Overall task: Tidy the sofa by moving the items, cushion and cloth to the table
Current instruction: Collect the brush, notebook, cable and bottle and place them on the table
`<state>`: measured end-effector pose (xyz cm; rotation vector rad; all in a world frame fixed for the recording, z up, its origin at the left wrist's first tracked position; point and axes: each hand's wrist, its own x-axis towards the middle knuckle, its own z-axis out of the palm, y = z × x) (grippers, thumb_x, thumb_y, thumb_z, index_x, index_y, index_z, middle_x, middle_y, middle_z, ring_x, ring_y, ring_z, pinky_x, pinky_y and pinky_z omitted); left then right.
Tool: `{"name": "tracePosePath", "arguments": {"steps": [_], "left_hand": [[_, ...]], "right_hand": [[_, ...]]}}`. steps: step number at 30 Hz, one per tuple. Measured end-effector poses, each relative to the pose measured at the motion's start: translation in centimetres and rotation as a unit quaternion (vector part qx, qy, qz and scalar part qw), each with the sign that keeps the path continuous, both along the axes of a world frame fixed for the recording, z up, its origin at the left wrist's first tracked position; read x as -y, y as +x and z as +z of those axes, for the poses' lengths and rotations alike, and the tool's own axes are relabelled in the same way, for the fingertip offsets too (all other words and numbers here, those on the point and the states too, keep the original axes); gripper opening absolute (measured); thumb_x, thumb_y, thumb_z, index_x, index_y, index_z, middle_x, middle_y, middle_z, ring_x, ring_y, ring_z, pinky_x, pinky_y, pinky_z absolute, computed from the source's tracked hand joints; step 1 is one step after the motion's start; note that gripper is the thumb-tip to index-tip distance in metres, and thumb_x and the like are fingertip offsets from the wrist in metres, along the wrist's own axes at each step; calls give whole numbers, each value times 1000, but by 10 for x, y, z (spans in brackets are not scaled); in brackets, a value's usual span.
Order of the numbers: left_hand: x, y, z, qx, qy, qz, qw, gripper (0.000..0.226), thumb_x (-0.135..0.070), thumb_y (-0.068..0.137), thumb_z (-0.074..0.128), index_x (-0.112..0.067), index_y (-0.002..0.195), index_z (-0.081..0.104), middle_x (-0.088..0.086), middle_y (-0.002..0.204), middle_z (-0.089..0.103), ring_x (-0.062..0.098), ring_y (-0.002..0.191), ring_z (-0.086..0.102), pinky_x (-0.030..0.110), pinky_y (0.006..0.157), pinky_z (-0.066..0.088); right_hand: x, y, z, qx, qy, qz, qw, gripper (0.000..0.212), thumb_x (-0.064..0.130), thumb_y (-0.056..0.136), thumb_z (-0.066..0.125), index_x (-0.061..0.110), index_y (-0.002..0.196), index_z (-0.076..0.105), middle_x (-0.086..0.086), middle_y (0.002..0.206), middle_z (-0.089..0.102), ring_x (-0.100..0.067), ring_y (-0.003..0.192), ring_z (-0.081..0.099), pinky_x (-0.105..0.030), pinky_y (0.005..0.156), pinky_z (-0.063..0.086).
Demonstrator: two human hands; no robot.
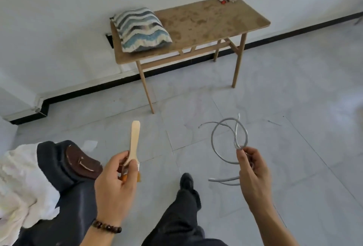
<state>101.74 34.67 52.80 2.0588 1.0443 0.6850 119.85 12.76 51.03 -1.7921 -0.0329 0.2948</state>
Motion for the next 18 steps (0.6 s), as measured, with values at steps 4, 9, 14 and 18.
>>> {"name": "tracePosePath", "arguments": {"steps": [4,9,14,18], "left_hand": [[-14,93,-26,-22,-32,-21,999,13,-16,89,66,-20,101,63,-4,76,70,2,71,67,6,58,48],[-45,247,-34,19,-59,-22,998,13,-18,90,66,-26,99,64,-9,74,70,7,62,68,21,57,54],[-73,405,1,87,-58,-60,993,12,-21,90,64,-27,100,64,-10,79,70,8,60,69,34,57,59],[-91,507,21,83,-45,-105,990,12,-22,91,64,-32,98,63,-12,81,70,9,61,69,34,56,58]], "right_hand": [[-5,79,-22,-11,-11,-35,999,13,31,99,58,26,90,65,20,62,51,-3,58,42,-31,61,40],[-31,212,-12,2,-30,-35,999,12,30,99,58,25,91,66,18,59,51,-2,56,43,-26,59,40],[-58,347,22,48,-31,-56,997,13,29,99,58,26,89,65,16,58,46,-7,57,41,-19,53,36],[-70,430,24,41,-4,-96,995,14,28,100,59,28,87,65,15,57,44,-12,58,39,-27,53,35]]}}
